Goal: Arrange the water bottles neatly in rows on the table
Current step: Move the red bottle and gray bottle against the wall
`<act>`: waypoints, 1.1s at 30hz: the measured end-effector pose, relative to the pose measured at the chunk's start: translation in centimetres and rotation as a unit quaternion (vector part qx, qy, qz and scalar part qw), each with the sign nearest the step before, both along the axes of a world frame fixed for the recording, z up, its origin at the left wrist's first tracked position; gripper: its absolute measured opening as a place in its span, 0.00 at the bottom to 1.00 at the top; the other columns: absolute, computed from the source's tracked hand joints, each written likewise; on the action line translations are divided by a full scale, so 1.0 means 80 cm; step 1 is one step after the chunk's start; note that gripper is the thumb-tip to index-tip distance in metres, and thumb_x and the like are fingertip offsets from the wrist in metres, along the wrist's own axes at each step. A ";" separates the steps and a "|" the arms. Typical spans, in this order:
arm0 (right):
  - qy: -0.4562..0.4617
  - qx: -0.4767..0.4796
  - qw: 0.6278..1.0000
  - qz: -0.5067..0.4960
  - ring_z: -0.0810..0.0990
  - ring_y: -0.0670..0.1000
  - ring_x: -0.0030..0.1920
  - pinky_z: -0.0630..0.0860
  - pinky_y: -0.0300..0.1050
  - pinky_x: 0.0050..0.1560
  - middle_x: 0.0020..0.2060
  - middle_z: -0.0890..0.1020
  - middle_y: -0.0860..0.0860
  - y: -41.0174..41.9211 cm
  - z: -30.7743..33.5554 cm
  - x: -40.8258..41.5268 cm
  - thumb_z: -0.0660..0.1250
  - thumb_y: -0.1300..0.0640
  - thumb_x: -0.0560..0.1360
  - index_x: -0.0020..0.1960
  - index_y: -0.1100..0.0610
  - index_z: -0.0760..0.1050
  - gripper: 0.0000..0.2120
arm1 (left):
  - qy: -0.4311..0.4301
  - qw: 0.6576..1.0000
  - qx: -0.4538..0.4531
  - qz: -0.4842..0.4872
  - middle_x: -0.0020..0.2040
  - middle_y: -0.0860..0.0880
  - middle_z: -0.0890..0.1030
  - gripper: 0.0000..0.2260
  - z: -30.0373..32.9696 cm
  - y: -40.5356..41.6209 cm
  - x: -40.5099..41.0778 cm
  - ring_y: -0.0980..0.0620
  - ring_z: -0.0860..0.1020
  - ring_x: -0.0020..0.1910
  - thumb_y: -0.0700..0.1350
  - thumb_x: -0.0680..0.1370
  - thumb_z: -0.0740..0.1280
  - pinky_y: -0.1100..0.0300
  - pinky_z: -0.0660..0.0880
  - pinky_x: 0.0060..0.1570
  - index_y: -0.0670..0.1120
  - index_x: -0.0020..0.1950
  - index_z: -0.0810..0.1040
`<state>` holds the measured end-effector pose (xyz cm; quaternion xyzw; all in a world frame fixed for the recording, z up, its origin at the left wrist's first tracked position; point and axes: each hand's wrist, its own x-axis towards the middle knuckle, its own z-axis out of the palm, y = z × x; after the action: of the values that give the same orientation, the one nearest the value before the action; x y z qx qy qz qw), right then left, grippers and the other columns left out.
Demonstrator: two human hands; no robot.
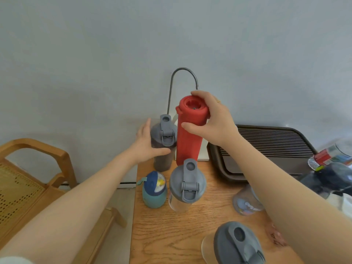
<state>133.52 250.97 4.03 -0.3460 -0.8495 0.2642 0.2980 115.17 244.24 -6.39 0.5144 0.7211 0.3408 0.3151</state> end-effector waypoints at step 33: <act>-0.296 -0.092 0.949 0.065 0.74 0.63 0.55 0.75 0.55 0.55 0.65 0.64 0.59 0.030 -0.085 -0.092 0.74 0.54 0.62 0.73 0.45 0.47 0.49 | -0.160 0.975 0.130 0.084 0.48 0.60 0.75 0.26 0.042 -0.038 -0.052 0.64 0.74 0.47 0.37 0.62 0.78 0.67 0.71 0.42 0.58 0.47 0.68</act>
<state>126.15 253.35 -2.81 -0.3783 -0.8923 0.2456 -0.0177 111.01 241.17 -3.06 0.4277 0.6510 0.5351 0.3271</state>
